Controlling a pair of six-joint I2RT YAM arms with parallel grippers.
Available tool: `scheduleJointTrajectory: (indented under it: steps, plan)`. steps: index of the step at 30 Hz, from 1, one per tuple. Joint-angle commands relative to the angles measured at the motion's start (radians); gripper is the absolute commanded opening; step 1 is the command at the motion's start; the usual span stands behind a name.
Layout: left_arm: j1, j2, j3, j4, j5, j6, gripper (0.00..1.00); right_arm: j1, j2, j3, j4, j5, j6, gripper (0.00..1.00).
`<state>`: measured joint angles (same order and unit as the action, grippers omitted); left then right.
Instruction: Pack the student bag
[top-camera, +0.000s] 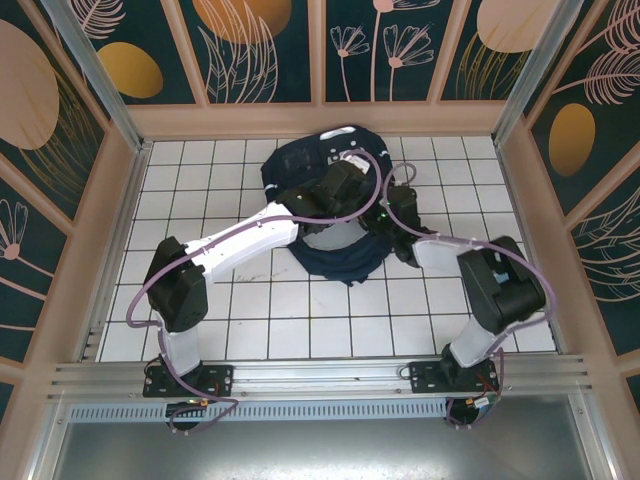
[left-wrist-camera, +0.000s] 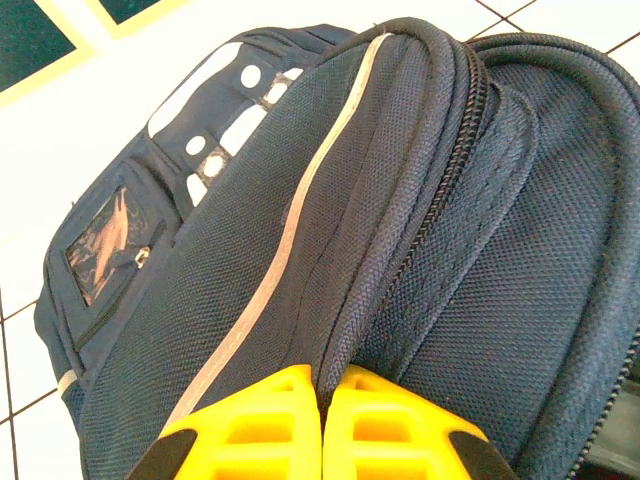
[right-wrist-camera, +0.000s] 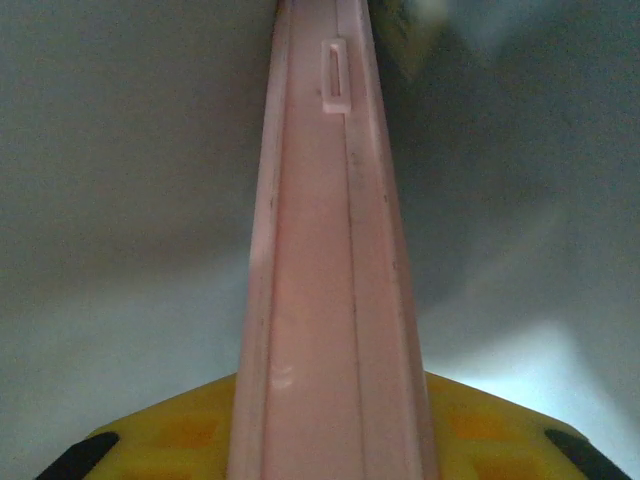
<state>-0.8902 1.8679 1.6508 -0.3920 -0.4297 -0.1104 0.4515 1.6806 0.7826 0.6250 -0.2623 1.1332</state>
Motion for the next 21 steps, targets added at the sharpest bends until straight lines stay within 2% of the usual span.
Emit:
scheduleJointTrajectory:
  steps: [1, 4, 9, 10, 12, 15, 21]
  plan:
    - [-0.001, -0.08, -0.001, 0.103, -0.005, -0.04, 0.04, 0.02, 0.113, 0.073, 0.053, 0.173, 0.089, 0.3]
    - [-0.001, -0.095, -0.012, 0.105, -0.007, -0.042, 0.04, 0.022, 0.177, 0.133, 0.081, 0.177, 0.109, 0.37]
    - [-0.001, -0.104, -0.026, 0.105, -0.033, -0.044, 0.04, 0.023, 0.127, 0.141, -0.007, 0.117, 0.084, 0.64]
    - [-0.001, -0.104, -0.027, 0.105, -0.038, -0.042, 0.04, 0.02, 0.102, 0.121, -0.025, 0.095, 0.09, 0.67]
    - [-0.001, -0.107, -0.032, 0.112, -0.048, -0.046, 0.05, 0.01, 0.042, 0.038, -0.008, 0.013, 0.145, 0.7]
    - [0.0, -0.105, -0.036, 0.124, -0.054, -0.049, 0.05, 0.023, -0.068, -0.074, -0.016, -0.027, 0.171, 0.75]
    - [0.002, -0.1, -0.038, 0.131, -0.042, -0.06, 0.05, 0.03, -0.312, -0.229, -0.208, -0.008, 0.129, 0.81]
